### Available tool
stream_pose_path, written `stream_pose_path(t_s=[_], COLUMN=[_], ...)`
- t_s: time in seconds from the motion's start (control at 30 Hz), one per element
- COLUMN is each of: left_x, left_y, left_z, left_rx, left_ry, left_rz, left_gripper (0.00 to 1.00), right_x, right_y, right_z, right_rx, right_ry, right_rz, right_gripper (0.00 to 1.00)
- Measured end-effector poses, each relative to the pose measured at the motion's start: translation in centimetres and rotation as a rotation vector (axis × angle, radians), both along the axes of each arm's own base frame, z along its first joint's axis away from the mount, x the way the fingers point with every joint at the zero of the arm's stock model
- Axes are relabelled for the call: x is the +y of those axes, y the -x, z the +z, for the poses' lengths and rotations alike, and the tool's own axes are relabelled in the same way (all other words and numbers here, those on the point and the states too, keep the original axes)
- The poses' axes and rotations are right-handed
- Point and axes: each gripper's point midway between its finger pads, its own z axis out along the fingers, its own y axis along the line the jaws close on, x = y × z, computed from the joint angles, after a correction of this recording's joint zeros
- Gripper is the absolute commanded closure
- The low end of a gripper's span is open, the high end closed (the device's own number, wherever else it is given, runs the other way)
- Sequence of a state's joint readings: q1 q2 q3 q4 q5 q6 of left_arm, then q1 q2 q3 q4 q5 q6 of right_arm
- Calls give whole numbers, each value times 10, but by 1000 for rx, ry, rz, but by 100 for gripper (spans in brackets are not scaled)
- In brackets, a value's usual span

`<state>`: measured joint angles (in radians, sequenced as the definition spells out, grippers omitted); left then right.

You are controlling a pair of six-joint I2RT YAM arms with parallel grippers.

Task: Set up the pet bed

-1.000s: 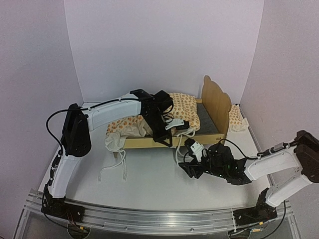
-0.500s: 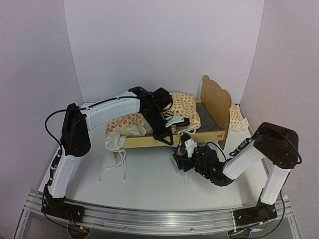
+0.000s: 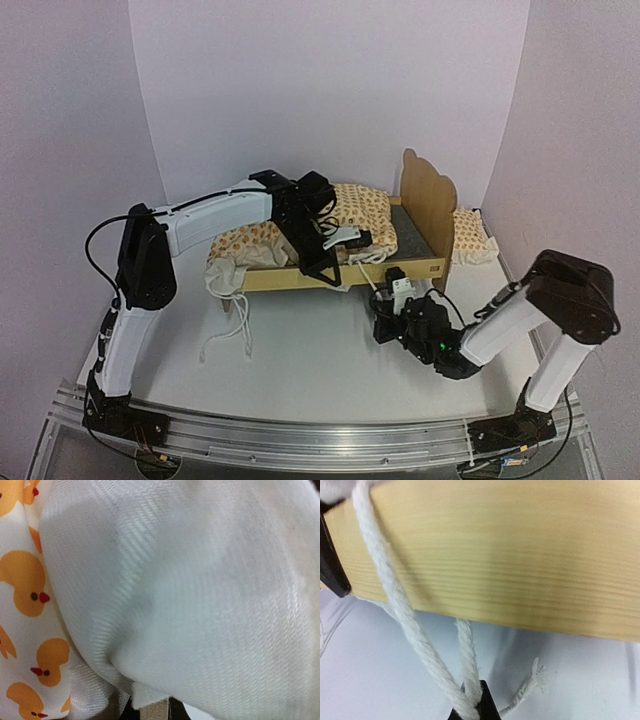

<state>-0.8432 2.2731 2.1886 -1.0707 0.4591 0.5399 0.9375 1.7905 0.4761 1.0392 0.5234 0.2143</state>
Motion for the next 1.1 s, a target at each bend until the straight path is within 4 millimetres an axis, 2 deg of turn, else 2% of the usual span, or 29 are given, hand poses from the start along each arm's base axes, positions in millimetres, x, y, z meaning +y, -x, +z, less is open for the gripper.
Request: stream_pose_path(t_s=[0.07,0.2,0.27,0.33,0.43,0.57,0.67,0.83,0.93,1.0,1.1], left_x=[9,27,36,44,56,70,75,87,98,107,117], left_y=[-7,-29,-44,-53,-66,-73,-75,-71,-66,-65,-67], left_z=[-4,-19,-29,-37,-54,-79,-80,-81,-81,-81,-81], left_rx=[-11,-53,-83,-103,-145,-203,-231,-241,-242,-244,-267], left_ry=[-2,-14,-25,-34,-53,-88,-88,-84,-85,-87,-93], left_rz=[1,11,28,38,50,36,26,-10,-52,-86,-139], left_gripper=[100,100,100,100,100,100,100,100,100,88,54], right_x=[-12,-16,-24,-31,-38,-32,-31,-68,-68,-58,-38], right_y=[7,13,22,32,50,71,75,70,73,74,76], right_z=[13,49,53,46,21,-3,-10,-23,-18,-8,11], right_rx=[60,144,214,289,436,620,736,882,922,939,955], right_ry=[-22,-72,-73,-46,13,55,21,-12,-7,-18,-50], right_rz=[-29,-47,-43,-35,-4,58,52,-95,-86,-37,70], right_gripper=[100,100,100,100,100,100,100,100,100,100,100])
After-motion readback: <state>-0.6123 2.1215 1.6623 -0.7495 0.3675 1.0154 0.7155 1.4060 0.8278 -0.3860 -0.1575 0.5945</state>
